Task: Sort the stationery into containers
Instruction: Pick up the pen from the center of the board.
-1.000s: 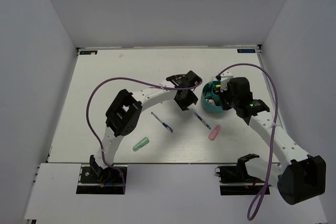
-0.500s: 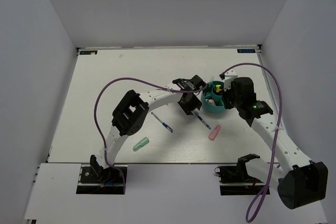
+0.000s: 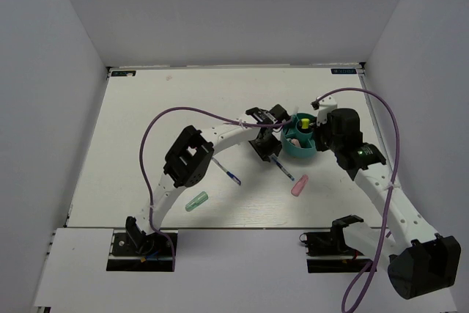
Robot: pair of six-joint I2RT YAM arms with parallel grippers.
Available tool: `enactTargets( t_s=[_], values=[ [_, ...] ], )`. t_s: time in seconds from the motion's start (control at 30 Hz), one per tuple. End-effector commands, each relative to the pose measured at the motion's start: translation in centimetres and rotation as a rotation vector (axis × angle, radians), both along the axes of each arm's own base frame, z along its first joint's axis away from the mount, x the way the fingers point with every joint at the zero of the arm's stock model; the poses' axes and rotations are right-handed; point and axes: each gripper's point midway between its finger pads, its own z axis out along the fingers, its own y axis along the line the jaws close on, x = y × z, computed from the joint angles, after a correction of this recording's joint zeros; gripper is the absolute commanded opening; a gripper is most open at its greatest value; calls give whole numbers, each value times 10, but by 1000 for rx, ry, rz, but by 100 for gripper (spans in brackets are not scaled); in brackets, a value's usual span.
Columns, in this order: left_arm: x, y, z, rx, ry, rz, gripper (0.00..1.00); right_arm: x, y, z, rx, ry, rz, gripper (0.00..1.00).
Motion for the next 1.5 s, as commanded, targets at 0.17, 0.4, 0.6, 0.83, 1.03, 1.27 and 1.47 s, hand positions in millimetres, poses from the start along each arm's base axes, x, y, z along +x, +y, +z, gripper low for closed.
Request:
enactTargets(
  t_s=[0.17,0.4,0.6,0.83,1.03,1.27,1.47],
  values=[
    [-7,3,-2,26,70,126,43,6,-2,22,44,-86,-23,23],
    [-24,23,-4,92,116,105,43,4,-3,27,55,-99,-32,23],
    [-40,52,-4,169,148,83,43,2,-4,32,69,-115,-37,23],
    [-49,82,-1,229,164,78,43,0,0,35,91,-118,-20,23],
    [-48,93,-3,232,146,95,41,-1,2,34,96,-116,-11,23],
    [-41,81,-12,225,166,75,22,-1,3,34,98,-115,-7,23],
    [-46,85,-19,216,178,72,7,-1,4,32,100,-111,0,23]
  ],
)
